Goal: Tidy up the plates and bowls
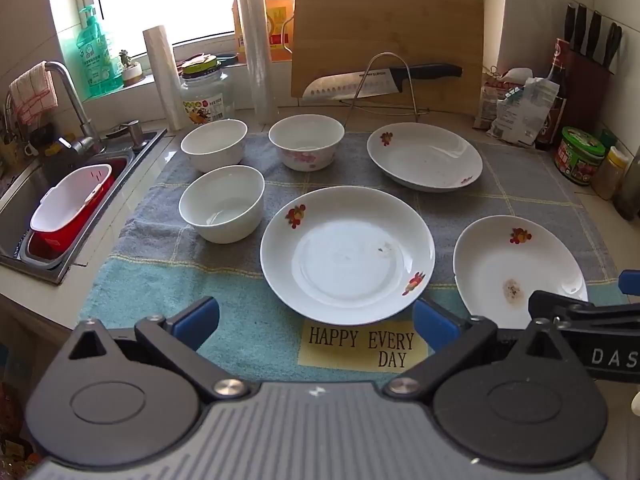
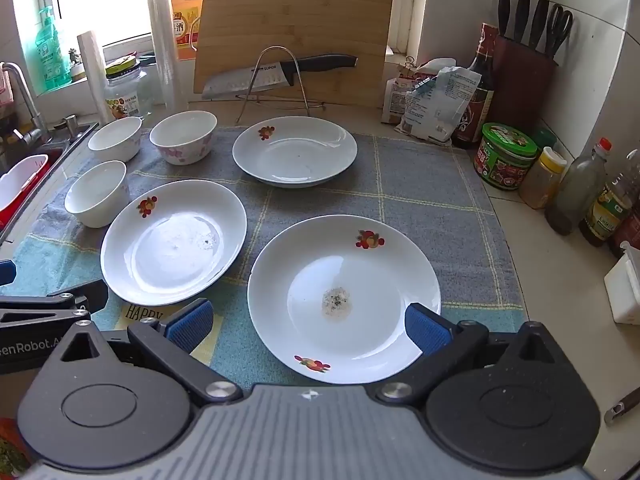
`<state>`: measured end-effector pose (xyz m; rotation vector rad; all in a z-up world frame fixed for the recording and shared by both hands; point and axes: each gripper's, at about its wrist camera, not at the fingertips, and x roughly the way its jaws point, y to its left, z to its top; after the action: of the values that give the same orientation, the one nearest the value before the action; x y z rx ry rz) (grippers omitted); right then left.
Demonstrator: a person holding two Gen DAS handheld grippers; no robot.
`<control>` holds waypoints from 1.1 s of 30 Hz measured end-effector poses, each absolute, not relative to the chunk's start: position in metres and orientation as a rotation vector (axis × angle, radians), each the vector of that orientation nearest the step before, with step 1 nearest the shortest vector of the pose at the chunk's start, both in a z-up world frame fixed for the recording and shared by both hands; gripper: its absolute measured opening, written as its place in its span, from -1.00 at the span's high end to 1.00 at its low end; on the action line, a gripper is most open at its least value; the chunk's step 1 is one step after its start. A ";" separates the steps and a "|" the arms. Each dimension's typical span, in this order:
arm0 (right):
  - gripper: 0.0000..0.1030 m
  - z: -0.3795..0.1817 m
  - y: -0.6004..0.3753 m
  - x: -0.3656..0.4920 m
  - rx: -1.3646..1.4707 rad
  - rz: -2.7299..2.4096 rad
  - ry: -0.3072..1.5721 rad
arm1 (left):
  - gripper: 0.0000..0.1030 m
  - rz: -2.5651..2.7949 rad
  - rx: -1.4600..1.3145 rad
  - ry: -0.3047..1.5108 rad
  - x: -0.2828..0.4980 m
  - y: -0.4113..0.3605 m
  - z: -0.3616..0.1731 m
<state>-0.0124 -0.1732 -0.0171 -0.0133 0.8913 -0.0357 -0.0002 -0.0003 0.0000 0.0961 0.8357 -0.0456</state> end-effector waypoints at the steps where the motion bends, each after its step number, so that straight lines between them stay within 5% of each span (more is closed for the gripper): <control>1: -1.00 -0.017 -0.173 -0.012 -0.015 -0.036 0.892 | -0.98 -0.052 0.085 0.847 0.000 0.000 0.000; 33: -1.00 -0.017 -0.180 -0.005 -0.013 -0.065 0.904 | -0.98 -0.072 0.072 0.863 0.005 -0.003 0.000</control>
<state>-0.0055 -0.1800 -0.0171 -0.0131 0.9043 -0.0648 0.0054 -0.0028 -0.0001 0.0718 0.8633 -0.0723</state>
